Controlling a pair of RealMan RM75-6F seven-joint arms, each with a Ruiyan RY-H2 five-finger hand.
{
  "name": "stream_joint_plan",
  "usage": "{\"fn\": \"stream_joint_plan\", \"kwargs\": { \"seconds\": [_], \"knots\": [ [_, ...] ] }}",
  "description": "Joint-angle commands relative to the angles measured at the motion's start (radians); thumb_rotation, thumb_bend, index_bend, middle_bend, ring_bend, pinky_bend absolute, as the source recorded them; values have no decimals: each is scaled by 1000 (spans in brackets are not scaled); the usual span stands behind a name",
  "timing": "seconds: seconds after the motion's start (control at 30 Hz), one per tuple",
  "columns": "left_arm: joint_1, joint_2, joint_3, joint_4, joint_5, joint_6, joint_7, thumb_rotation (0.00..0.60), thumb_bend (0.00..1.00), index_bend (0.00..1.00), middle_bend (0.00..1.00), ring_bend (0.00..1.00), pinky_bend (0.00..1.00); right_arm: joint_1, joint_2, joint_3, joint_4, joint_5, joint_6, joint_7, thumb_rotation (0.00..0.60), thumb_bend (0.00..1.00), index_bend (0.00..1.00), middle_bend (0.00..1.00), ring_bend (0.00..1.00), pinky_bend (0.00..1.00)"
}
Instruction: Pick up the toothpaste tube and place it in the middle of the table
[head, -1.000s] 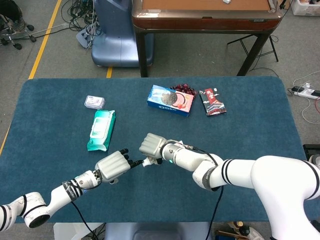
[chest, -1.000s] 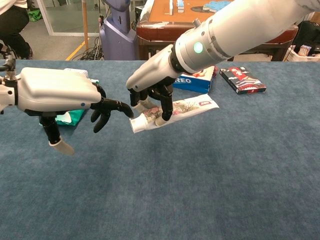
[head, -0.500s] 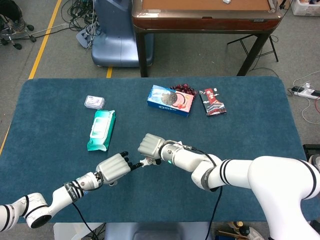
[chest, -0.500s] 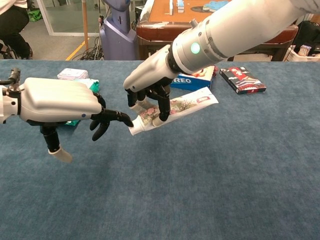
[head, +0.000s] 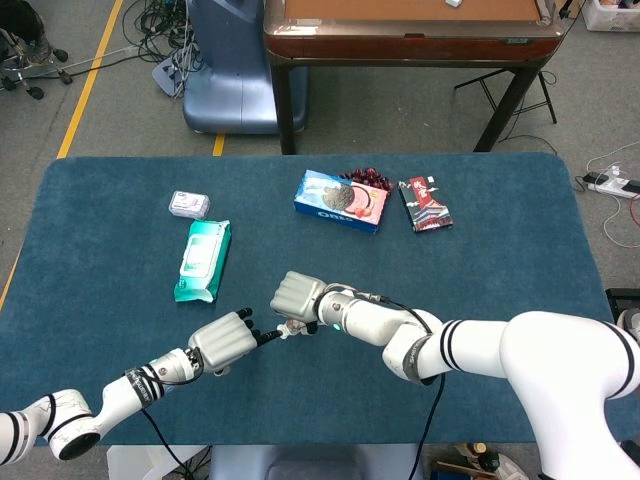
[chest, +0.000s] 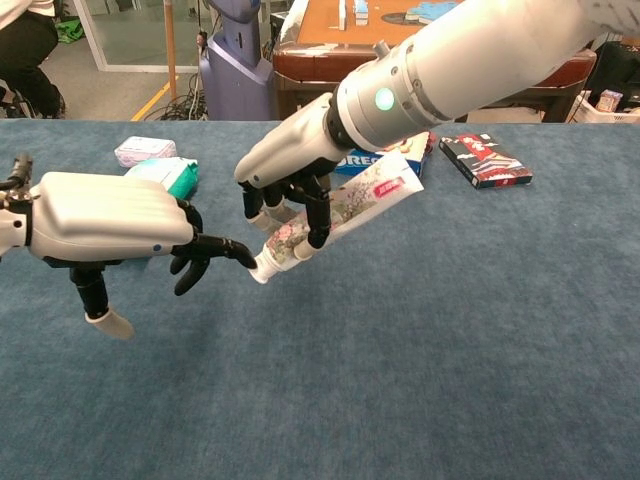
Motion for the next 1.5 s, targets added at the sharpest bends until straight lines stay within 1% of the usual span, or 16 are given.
{"fn": "stream_joint_plan", "kwargs": {
  "seconds": [0.03, 0.37, 0.77, 1.5],
  "knots": [
    [-1, 1, 3, -1, 2, 1, 0, 600, 92, 95, 470, 409, 183, -8, 3, 11, -3, -17, -3, 13, 600, 1000, 933, 772, 725, 426],
    [-7, -1, 10, 3, -1, 1, -4, 600, 91, 96, 470, 409, 183, -40, 8, 45, -8, -80, -8, 61, 600, 1000, 972, 796, 748, 435],
    [-14, -12, 14, 11, -13, -5, -1, 600, 92, 96, 470, 408, 183, -77, 9, 80, -3, -148, -21, 117, 600, 1000, 995, 810, 763, 439],
    [-23, -17, 19, 11, -28, -9, 4, 600, 92, 96, 469, 405, 183, -131, 18, 133, -11, -246, -25, 196, 600, 1000, 1000, 828, 784, 447]
  ]
}}
